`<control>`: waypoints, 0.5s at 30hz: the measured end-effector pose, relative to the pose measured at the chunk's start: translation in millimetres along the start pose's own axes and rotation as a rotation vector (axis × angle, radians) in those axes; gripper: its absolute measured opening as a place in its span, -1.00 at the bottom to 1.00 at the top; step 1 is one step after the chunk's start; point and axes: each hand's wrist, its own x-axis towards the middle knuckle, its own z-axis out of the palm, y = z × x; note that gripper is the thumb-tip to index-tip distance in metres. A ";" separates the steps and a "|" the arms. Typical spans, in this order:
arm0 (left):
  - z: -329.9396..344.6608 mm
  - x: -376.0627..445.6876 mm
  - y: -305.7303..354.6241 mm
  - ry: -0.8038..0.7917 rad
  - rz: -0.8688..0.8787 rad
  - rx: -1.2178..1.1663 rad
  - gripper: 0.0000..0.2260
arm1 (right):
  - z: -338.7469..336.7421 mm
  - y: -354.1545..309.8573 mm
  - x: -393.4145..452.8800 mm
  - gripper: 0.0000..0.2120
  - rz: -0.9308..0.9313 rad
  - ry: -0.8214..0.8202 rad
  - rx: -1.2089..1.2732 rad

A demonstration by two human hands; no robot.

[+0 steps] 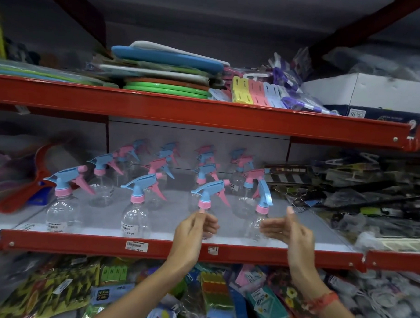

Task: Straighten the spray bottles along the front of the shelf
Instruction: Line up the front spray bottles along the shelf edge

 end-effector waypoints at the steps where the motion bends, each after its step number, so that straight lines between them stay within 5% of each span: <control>1: 9.7 0.4 1.3 -0.041 -0.016 -0.004 -0.67 | -8.0 3.1 5.0 -0.47 -0.022 0.100 0.023; 5: 49.9 -0.9 -4.1 -0.152 -0.115 0.056 -0.73 | -22.8 23.2 41.0 -0.56 0.094 0.196 0.066; 7: 69.7 -5.2 -8.2 -0.163 -0.180 0.099 -0.66 | -23.9 31.9 60.2 -0.50 0.270 0.048 0.048; 11: 95.5 -12.5 -4.2 -0.227 -0.366 0.114 -0.21 | -17.4 33.7 73.8 -0.21 0.509 -0.301 0.005; 15: 105.0 -3.3 -4.5 -0.232 -0.437 0.061 -0.04 | -12.2 24.8 68.8 -0.14 0.534 -0.393 -0.051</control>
